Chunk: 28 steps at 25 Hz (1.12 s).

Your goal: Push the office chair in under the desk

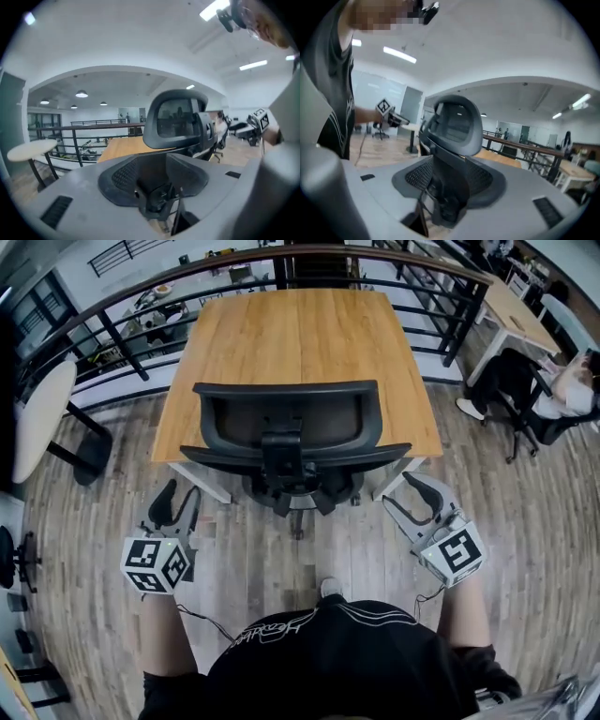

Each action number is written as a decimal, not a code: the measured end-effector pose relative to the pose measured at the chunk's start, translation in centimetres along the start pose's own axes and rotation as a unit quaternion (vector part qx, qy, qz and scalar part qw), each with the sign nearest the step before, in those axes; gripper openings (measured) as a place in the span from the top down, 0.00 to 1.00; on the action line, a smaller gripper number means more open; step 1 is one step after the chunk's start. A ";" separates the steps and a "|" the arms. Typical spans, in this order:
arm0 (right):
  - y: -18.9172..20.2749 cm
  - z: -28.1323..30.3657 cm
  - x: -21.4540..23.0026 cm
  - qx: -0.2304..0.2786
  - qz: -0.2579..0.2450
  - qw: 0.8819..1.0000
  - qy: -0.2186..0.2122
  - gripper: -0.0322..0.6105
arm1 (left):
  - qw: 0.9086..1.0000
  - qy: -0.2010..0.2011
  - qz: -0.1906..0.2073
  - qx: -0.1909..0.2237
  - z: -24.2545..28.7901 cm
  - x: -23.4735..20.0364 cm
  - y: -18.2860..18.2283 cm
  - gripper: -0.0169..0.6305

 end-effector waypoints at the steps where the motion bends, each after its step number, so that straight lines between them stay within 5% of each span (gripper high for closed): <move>1: -0.7 -0.7 -1.7 0.018 0.033 0.999 -0.015 0.58 | 0.999 0.012 -0.025 0.017 -1.1 0.8 0.2 0.74; 4: -2.7 -2.8 -6.9 0.068 0.094 0.993 -0.033 0.59 | 0.992 0.091 -0.061 0.056 -4.4 4.1 0.3 0.83; 6: -3.7 -4.0 -10.3 0.091 0.124 0.988 -0.034 0.80 | 0.987 0.131 -0.050 0.076 -7.0 6.2 0.1 0.86; 8: -4.3 -5.0 -13.7 0.105 0.159 0.981 -0.038 0.84 | 0.983 0.156 -0.030 0.095 -9.8 7.8 0.2 0.86; 12: -5.1 -6.4 -20.4 0.107 0.222 0.967 -0.061 0.88 | 0.965 0.233 -0.059 0.107 -14.6 9.9 1.0 0.92; 16: -6.0 -7.7 -25.2 0.083 0.232 0.966 -0.072 0.89 | 0.945 0.302 -0.087 0.092 -18.0 11.8 2.4 0.96; 20: -6.3 -9.7 -28.1 0.072 0.222 0.969 -0.074 0.88 | 0.941 0.314 -0.077 0.096 -21.1 13.5 3.4 0.96; 28: -4.8 -16.8 -30.6 0.075 0.248 0.962 -0.081 0.88 | 0.933 0.326 -0.133 0.078 -26.0 19.8 4.7 0.96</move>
Point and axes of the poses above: the fingertips, and each gripper's own axes: z forward along the fingers, x to its right, y out of its underside, the point moved 8 cm from there along -z, backward along the fingers, and after that the axes turned 2 degrees about z, right-handed, at the moved point
